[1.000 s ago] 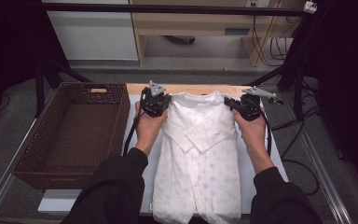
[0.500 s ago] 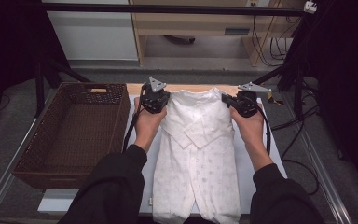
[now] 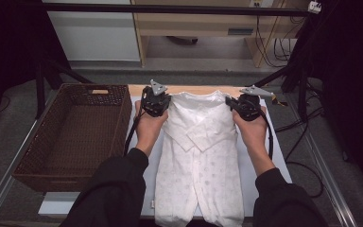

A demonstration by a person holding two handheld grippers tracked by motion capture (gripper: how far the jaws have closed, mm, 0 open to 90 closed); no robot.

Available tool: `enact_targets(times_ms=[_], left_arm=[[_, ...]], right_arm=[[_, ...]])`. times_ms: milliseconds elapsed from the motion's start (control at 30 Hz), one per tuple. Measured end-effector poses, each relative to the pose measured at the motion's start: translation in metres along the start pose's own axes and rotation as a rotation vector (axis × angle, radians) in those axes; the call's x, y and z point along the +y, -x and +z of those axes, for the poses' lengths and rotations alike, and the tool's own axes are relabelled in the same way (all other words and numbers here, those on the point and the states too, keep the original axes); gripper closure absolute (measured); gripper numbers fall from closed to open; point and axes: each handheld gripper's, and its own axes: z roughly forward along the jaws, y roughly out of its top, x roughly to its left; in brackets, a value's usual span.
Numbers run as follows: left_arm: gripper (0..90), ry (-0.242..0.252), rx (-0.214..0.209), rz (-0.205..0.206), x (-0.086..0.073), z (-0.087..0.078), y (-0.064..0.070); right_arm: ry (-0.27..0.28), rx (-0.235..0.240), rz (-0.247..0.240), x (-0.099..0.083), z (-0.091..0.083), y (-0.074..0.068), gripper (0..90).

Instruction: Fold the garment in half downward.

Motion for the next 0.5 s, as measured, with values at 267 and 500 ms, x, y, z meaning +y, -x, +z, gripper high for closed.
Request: enact_targets(times_ms=[267,500], left_arm=[[88.8,0.002,0.032,0.043,0.023,0.007,-0.007],[88.8,0.029,0.046,0.047,0.046,0.010,-0.015]], right_arm=[[0.004,-0.037,-0.018,0.020,0.012,0.000,87.0],[0.033,-0.052,-0.023,0.050,0.015,0.005,87.1]])
